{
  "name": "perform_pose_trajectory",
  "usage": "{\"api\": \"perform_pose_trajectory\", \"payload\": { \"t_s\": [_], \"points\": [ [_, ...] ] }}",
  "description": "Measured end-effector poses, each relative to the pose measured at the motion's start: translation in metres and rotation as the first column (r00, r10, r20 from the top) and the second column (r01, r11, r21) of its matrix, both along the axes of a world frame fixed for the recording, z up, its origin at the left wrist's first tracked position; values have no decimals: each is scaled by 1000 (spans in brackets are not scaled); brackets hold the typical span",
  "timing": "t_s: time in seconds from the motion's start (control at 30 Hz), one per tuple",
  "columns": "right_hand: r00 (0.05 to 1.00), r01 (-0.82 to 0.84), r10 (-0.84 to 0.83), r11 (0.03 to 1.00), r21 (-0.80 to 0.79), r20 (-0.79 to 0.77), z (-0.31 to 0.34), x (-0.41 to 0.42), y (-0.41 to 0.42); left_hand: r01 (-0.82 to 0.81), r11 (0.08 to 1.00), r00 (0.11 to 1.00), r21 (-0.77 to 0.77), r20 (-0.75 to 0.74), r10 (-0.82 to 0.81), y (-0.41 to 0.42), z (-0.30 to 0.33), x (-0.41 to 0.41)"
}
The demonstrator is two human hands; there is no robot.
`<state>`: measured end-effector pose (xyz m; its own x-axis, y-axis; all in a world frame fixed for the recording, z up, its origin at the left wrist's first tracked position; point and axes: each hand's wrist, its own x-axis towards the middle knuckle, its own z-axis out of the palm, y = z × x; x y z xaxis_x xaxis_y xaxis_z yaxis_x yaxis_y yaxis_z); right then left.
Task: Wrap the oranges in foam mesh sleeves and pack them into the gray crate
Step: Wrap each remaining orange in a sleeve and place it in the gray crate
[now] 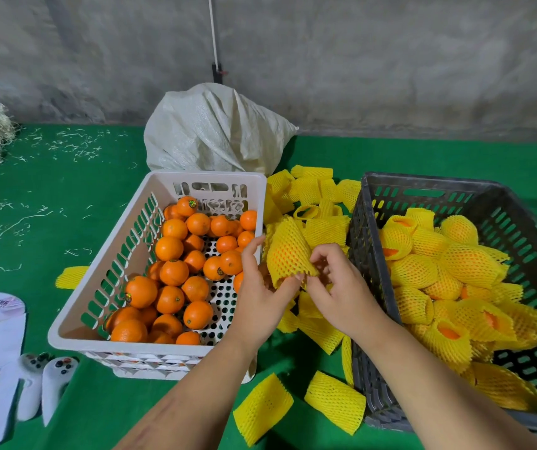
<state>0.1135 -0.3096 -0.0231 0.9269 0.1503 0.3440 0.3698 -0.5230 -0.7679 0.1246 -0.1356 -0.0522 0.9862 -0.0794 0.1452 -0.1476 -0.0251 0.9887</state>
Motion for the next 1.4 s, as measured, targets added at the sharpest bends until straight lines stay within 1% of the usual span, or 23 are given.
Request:
{"api": "perform_pose_trajectory", "payload": {
  "t_s": [0.1, 0.17, 0.23, 0.33, 0.43, 0.47, 0.53, 0.57, 0.6, 0.63, 0.67, 0.7, 0.8, 0.9, 0.97, 1.03, 1.1, 1.17, 1.2, 1.23, 1.3, 1.33, 1.4],
  "points": [
    [999, 10, -10, 1000, 5, 41, 2, -1, -1, 35, 999, 999, -4, 10, -35, 1, 4, 0],
    [994, 9, -6, 1000, -22, 109, 2, -2, 2, -2, 999, 1000, -41, 8, 2, -1, 4, 1],
    [996, -4, 8, 999, -42, 93, 0, -3, 3, -41, 998, 999, -55, 9, 42, -1, 2, 2],
    [975, 14, -9, 1000, 18, -221, -1, -3, 4, -52, 998, 999, -18, 10, 52, -1, 0, 1],
    [855, -11, 6, 1000, -6, -519, 1, 0, 7, -9, 1000, 1000, -13, 24, 10, 2, 0, -4],
    [824, -38, 46, 999, 27, -565, 6, 1, 10, 4, 1000, 999, 2, 42, -4, 4, -1, -5],
    [764, 1, 158, 969, 246, -626, 14, 2, 12, 32, 996, 995, 78, 91, -39, 4, -1, -6],
    [716, 61, 259, 902, 427, -649, 17, 3, 12, 54, 991, 992, 125, 103, -67, 3, -2, -7],
    [668, 116, 388, 788, 605, -635, 22, 4, 10, 77, 980, 989, 184, 112, -99, 0, -2, -7],
    [646, 157, 488, 668, 727, -588, 25, 3, 9, 92, 963, 984, 254, 125, -127, -3, -2, -8],
    [646, 171, 527, 605, 777, -552, 28, 1, 7, 98, 941, 978, 323, 145, -152, -6, -1, -9],
    [658, 167, 521, 603, 780, -543, 29, -1, 7, 98, 922, 969, 374, 174, -174, -8, -2, -9],
    [733, 126, 413, 699, 704, -541, 26, -1, 4, 133, 892, 955, 432, 186, -233, -10, -4, -6],
    [776, 250, 282, 684, 685, -564, 27, 4, -2, 191, 864, 950, 465, 132, -282, -5, -5, -7],
    [806, 369, 202, 563, 739, -557, 26, 10, -13, 208, 939, 966, 275, 93, -242, 5, -3, -9],
    [827, 457, 189, 322, 829, -529, 24, 18, -28, 98, 987, 993, 129, 50, -106, 23, -1, -4],
    [848, 476, 210, 103, 874, -487, 25, 25, -43, -38, 974, 999, 224, 20, 34, 50, -3, 11],
    [886, 432, 203, -35, 901, -417, 26, 31, -53, -59, 912, 989, 405, -98, 107, 84, -10, 30],
    [904, 405, 180, -76, 911, -387, 27, 33, -57, -4, 859, 971, 512, -205, 127, 99, -15, 39],
    [918, 382, 157, -102, 919, -364, 27, 35, -60, 80, 773, 943, 629, -300, 147, 111, -20, 46],
    [920, 381, 139, -107, 918, -365, 25, 36, -63, 271, 502, 909, 821, -389, 146, 126, -29, 52],
    [915, 394, 124, -58, 917, -385, 23, 36, -62, 343, 391, 902, 854, -416, 116, 128, -33, 52],
    [894, 429, 63, 168, 888, -444, 20, 38, -53, 496, 227, 853, 838, -519, 56, 127, -37, 50]
  ]
}}
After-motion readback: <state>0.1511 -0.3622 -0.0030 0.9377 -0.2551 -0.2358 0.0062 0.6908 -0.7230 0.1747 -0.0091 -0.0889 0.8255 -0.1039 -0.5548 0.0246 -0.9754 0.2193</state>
